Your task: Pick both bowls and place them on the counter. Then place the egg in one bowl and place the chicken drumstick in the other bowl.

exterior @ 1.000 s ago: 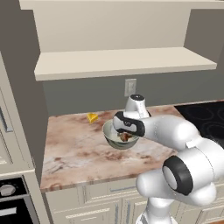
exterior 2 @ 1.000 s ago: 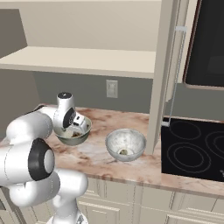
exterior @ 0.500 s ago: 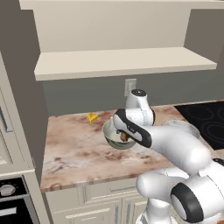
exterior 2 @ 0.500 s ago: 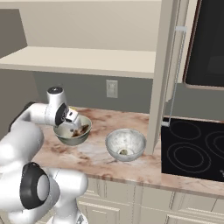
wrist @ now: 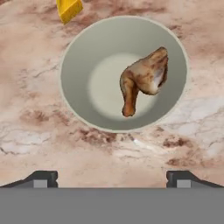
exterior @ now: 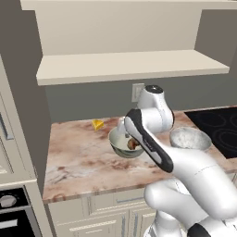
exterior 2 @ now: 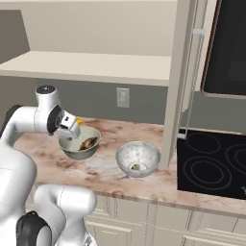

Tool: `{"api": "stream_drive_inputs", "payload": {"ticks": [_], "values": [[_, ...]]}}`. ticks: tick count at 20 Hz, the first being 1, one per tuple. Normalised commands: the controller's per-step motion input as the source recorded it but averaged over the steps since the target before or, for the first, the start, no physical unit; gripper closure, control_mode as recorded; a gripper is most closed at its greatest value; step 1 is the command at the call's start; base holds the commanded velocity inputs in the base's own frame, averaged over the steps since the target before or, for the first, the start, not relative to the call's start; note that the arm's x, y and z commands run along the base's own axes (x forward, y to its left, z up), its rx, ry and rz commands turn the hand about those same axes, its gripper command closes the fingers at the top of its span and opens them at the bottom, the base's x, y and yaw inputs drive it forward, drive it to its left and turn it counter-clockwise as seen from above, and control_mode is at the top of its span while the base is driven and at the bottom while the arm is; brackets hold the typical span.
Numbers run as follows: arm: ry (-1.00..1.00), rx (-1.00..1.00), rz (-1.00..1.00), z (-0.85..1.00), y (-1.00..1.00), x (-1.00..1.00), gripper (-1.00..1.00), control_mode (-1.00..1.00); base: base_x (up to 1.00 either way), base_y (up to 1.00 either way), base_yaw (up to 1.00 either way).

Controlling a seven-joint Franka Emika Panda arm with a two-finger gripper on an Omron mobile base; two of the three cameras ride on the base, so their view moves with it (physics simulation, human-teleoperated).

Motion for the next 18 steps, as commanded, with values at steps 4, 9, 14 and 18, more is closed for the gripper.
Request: {"api": "stream_drive_inputs", "payload": {"ticks": [4,9,14,18], "values": [[0.0,0.0,0.0,0.49,0.12,-0.63,-1.0,-1.0,0.0,0.0,0.0],[-0.01,0.0,0.0,0.37,0.06,-0.58,-1.0,-1.0,0.0,0.0,0.0],[-0.14,0.0,0.0,0.09,0.0,-0.6,-1.0,-1.0,0.0,0.0,0.0],[-0.08,0.0,0.0,0.0,0.0,-0.44,-1.0,-1.0,0.0,0.0,0.0]]}}
